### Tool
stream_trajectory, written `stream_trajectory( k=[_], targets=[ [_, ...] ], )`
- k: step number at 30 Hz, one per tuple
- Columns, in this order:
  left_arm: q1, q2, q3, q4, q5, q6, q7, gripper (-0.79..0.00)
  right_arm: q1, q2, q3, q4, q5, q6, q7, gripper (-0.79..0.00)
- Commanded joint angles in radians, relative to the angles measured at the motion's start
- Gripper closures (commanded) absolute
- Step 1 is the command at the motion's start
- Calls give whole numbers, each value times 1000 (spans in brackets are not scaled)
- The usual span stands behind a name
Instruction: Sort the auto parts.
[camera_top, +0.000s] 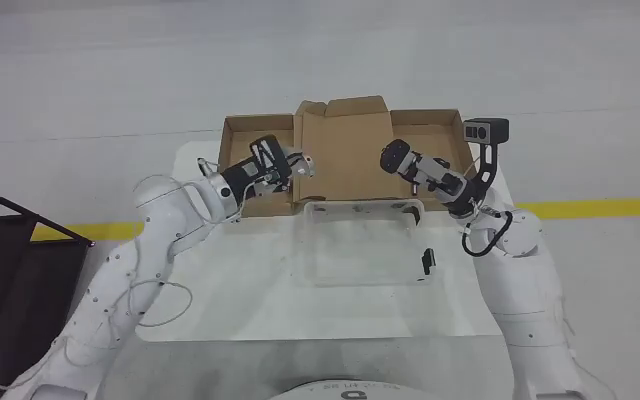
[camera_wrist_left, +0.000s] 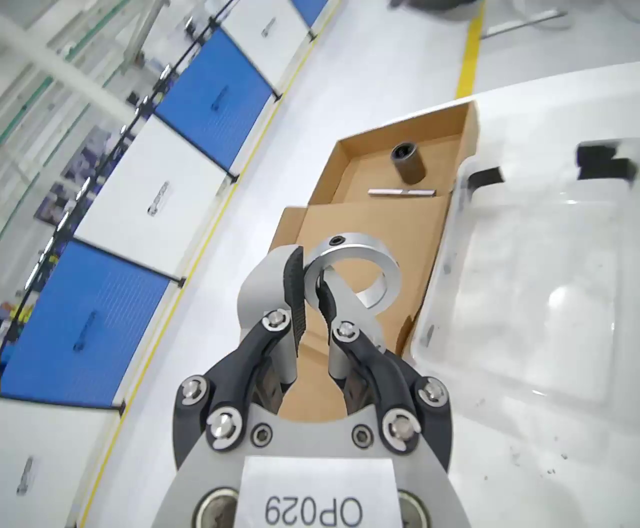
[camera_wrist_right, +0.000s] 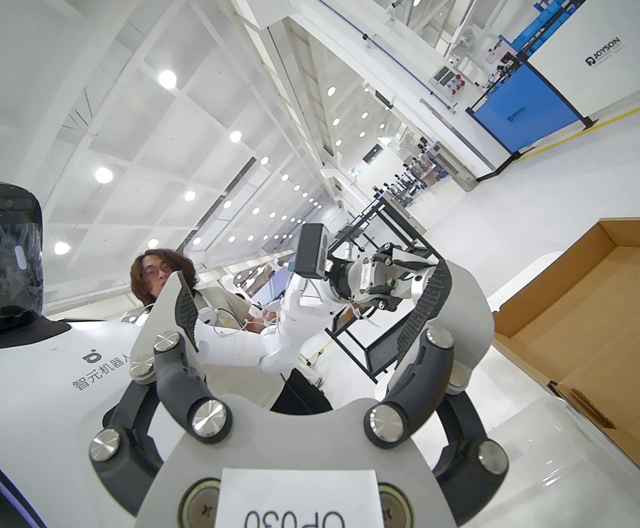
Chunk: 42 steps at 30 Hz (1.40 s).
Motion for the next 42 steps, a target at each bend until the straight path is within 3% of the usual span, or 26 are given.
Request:
stream_trajectory(
  k=[1,5,8,24,27,33,42],
  targets=[
    [66,6,-46,0,-59,-1,148,0,0,0,0,0,0,0,0,-785],
    [148,12,-102,37,-76,8,298,0,0,0,0,0,0,0,0,-785],
    [187,14,-122,40,-45,23,336,0,0,0,0,0,0,0,0,-785],
    [192,14,-125,36,-39,19,337,0,0,0,0,0,0,0,0,-785],
    [197,14,-146,42,-141,-59,402,0,0,0,0,0,0,0,0,-785],
    [207,19,-223,134,-435,-325,576,0,0,0,0,0,0,0,0,-785],
    [225,15,-237,148,-480,-402,569,0,0,0,0,0,0,0,0,-785]
  ],
)
